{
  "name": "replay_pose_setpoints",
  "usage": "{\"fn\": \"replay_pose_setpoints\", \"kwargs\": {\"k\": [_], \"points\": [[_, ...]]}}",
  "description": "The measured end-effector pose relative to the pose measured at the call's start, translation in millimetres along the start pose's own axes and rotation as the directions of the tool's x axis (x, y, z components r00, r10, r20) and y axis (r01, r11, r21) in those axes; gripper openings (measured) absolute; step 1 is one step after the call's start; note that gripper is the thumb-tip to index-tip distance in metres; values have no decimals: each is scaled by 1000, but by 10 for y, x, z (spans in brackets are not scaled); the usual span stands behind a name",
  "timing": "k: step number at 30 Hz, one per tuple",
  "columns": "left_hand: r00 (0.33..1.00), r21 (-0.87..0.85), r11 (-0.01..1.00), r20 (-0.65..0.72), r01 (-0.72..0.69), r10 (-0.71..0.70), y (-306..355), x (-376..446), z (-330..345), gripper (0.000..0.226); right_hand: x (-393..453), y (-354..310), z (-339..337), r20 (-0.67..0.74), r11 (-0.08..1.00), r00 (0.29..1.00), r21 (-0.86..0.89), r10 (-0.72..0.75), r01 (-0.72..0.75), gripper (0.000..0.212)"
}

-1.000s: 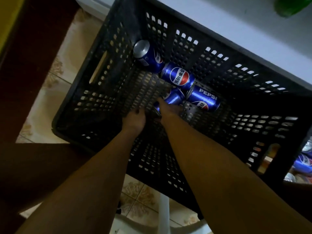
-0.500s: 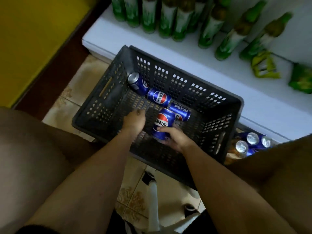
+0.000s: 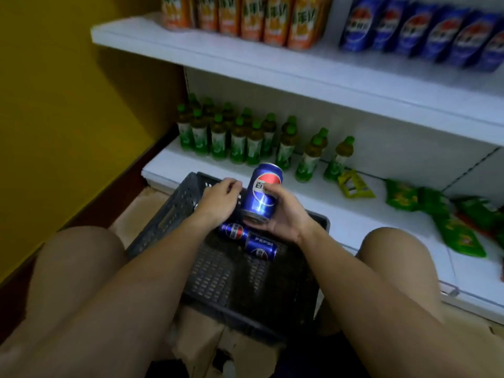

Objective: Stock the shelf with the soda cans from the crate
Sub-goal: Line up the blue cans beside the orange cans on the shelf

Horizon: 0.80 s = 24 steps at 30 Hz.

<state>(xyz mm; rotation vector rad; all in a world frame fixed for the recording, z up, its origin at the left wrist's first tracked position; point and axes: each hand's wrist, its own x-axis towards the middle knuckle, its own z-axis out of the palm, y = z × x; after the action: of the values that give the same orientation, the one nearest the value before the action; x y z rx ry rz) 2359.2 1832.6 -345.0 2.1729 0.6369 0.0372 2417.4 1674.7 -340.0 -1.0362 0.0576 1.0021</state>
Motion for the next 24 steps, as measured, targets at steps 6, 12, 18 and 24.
{"fn": "replay_pose_setpoints", "kwargs": {"k": [6,12,18,24], "points": [[959,268,934,-91,-235,267,929,232,-446,47,-414,-908,385,-34,919,948,-259,-316,297,62],[886,505,789,-94,-350,454,1837,442,-698,50,-795,-1726,399,-133,843,857,-309,-497,441,35],[835,619,653,7,-436,551,2411,678,-602,51,-945,-2196,241,-224,805,796,-369,-562,465,44],[846,641,609,124,-467,518,2728,973,-338,53,-890,-2663,-72,-230,743,784,-547,-576,386,49]]}}
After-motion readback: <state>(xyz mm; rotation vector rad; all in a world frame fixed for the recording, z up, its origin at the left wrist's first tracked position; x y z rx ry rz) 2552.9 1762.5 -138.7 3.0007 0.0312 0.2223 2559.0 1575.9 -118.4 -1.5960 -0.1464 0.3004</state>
